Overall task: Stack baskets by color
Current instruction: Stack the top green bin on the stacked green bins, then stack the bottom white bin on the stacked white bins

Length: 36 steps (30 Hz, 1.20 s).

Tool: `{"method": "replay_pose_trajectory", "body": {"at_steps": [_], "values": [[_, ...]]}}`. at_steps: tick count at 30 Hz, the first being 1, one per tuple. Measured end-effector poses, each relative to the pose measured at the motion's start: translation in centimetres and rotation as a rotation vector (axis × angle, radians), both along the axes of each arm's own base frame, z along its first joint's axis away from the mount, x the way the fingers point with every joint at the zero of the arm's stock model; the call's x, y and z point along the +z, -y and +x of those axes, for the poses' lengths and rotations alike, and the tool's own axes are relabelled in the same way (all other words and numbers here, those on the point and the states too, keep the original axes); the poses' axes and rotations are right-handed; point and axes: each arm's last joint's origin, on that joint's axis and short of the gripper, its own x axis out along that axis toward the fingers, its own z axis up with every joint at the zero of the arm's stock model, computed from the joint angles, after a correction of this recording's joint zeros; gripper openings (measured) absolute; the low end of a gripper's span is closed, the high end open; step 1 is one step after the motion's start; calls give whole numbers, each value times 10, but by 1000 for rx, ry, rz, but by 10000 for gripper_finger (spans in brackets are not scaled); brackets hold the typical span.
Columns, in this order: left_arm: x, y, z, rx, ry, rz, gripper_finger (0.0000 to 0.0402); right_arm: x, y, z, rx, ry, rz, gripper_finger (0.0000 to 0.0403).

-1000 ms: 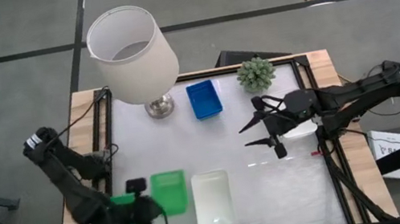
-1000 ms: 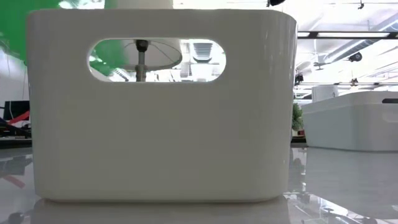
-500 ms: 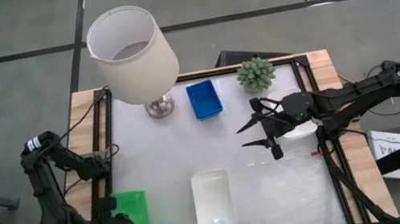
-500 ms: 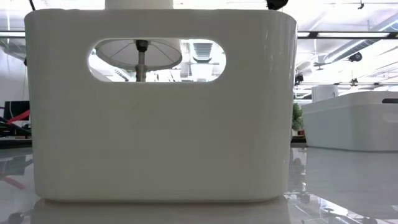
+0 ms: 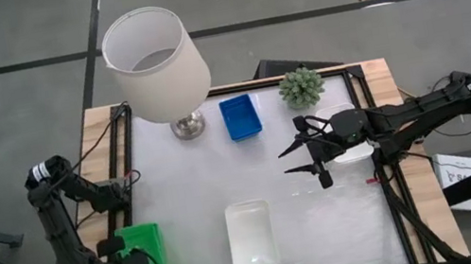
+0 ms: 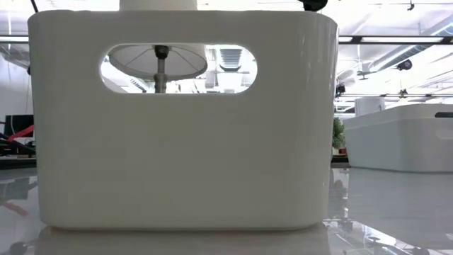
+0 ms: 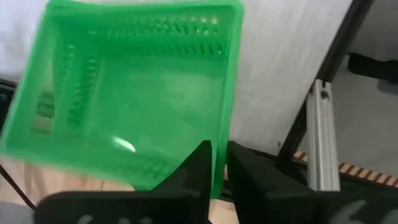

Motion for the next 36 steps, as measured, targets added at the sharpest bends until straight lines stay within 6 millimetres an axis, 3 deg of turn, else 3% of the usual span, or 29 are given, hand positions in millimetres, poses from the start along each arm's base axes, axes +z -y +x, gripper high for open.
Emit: {"method": "replay_pose_trajectory", "body": {"at_steps": [10,17,23,29,36], "values": [[-5,-2,1,5,-7,16,121,-1,0,0,-1,-7,8,187],[-5,-7,15,63,1,10,141,-1,0,0,-1,-12,7,187],[-6,-18,46,88,166,39,141,-2,0,-1,-2,-23,8,187],[-2,-36,89,-61,432,156,141,-5,0,-1,-10,-57,27,187],[-3,-63,135,-267,575,311,141,-9,0,-2,-26,-105,66,187]]}}
